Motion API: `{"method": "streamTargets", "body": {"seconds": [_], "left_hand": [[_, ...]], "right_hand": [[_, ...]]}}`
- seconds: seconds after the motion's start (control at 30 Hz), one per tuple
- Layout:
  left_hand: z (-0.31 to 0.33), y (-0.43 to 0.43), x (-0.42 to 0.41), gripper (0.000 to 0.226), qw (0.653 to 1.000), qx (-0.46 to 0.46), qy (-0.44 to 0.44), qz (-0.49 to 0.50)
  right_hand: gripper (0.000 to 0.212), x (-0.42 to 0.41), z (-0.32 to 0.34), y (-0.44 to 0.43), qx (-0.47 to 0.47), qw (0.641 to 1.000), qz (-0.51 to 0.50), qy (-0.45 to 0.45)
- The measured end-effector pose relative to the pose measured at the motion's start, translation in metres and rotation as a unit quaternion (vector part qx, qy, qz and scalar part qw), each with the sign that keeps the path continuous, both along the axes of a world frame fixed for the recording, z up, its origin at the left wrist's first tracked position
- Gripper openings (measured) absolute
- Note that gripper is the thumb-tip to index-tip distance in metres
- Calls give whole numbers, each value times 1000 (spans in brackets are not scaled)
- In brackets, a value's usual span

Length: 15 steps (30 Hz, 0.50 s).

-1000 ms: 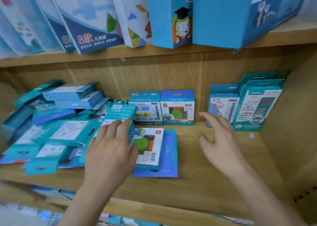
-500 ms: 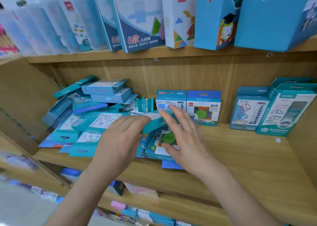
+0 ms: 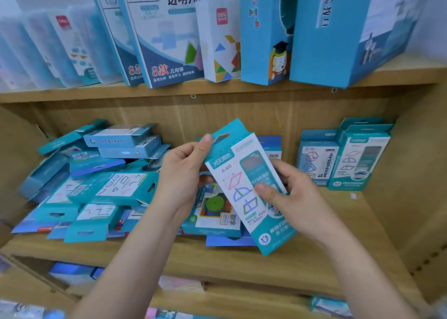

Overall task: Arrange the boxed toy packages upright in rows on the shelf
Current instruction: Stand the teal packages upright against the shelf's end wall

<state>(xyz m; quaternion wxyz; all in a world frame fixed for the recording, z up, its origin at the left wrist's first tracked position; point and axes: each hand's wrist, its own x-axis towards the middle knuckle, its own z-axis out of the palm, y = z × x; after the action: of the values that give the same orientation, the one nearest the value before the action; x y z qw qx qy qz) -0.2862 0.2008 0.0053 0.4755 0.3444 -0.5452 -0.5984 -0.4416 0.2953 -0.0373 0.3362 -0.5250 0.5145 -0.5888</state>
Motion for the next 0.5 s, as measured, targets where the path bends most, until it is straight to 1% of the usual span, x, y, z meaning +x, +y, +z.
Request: {"method": "streamTargets", "body": {"seconds": [0.1, 0.27, 0.3, 0.33, 0.37, 0.43, 0.47, 0.5], "left_hand": [[-4, 4, -15, 27, 999, 26, 18, -23], [-11, 11, -33, 29, 999, 18, 26, -39], [-13, 12, -37, 28, 999, 6, 19, -34], [-15, 13, -41, 28, 1000, -9, 10, -27], [-17, 14, -45, 30, 999, -25, -1, -19], [-24, 19, -53, 36, 998, -53, -21, -13], [-27, 22, -58, 38, 998, -62, -26, -17], [-31, 25, -62, 37, 997, -64, -28, -22]], "right_hand": [[28, -9, -1, 10, 10, 1000, -14, -19], [29, -23, -9, 21, 25, 999, -26, -23], [31, -23, -10, 24, 18, 999, -34, -13], [36, -24, -13, 26, 7, 999, -47, 17], [47, -23, -16, 28, 3, 995, -70, 65], [87, -18, -20, 31, 18, 977, -129, 170], [105, -15, -22, 32, 29, 966, -157, 204], [116, -11, -24, 32, 28, 954, -186, 234]]}}
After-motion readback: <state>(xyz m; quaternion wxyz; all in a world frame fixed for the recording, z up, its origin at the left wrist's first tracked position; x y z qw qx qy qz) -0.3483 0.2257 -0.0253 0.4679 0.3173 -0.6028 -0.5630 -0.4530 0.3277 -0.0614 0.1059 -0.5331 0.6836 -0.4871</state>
